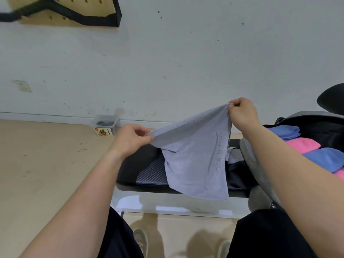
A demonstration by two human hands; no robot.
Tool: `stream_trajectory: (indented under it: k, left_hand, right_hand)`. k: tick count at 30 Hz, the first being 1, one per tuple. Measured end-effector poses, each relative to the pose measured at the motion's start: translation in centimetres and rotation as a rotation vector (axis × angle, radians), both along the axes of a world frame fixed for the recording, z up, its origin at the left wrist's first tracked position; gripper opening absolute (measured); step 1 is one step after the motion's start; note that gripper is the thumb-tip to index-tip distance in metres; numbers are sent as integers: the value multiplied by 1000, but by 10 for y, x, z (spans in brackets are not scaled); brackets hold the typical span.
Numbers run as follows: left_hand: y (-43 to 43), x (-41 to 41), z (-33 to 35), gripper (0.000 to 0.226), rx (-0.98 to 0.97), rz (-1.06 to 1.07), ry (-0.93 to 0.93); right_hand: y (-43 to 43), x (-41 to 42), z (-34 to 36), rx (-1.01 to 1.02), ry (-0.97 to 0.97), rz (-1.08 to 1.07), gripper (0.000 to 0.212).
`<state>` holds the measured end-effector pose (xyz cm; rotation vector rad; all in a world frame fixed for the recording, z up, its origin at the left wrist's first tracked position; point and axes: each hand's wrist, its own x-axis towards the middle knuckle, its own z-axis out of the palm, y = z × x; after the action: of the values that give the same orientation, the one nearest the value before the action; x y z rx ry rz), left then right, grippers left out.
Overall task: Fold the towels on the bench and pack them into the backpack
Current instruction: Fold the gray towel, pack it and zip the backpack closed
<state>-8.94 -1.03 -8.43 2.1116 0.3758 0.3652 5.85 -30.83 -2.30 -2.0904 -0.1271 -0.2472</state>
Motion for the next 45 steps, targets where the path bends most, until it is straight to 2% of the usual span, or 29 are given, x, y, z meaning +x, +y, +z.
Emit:
stream_trajectory:
  k: [3, 6, 7, 10, 15, 17, 20, 26, 30, 33, 37, 45]
  left_hand:
    - [-10, 4, -4, 18, 232, -38, 45]
    - [-14, 7, -1, 7, 403, 22, -34]
    - [-13, 7, 3, 4, 424, 49, -105]
    - [-8, 5, 32, 12, 430, 138, -335]
    - [-1, 10, 116, 19, 526, 203, -484]
    - [0, 14, 142, 21, 559, 200, -422]
    - [-2, 13, 161, 20, 567, 164, -271]
    - [-13, -7, 165, 21, 371, 185, -395]
    - [-15, -12, 166, 22, 330, 230, -425]
    - [-13, -6, 165, 21, 329, 235, -416]
    - [-5, 13, 139, 22, 385, 218, -337]
    - [19, 79, 36, 23, 446, 232, -70]
  right_hand:
    - [-1, -2, 7, -25, -4, 3, 18]
    - [-3, -6, 19, -64, -26, 16, 20]
    - [-4, -9, 25, -77, -33, 20, 22]
    - [-10, -18, 52, -116, -74, 35, 26]
    - [-16, -27, 107, 11, -190, 10, 19]
    - [-17, -30, 118, 48, -213, 2, 19]
    - [-21, -39, 119, -38, -178, 10, 25]
    - [-27, -55, 113, -10, -181, 63, 22]
    - [-26, -57, 114, 73, -131, 77, 16]
    - [-23, -49, 108, 38, -158, 58, 21]
    - [-13, -30, 80, -28, -103, 51, 27]
    - [10, 39, -25, -157, 18, 17, 30]
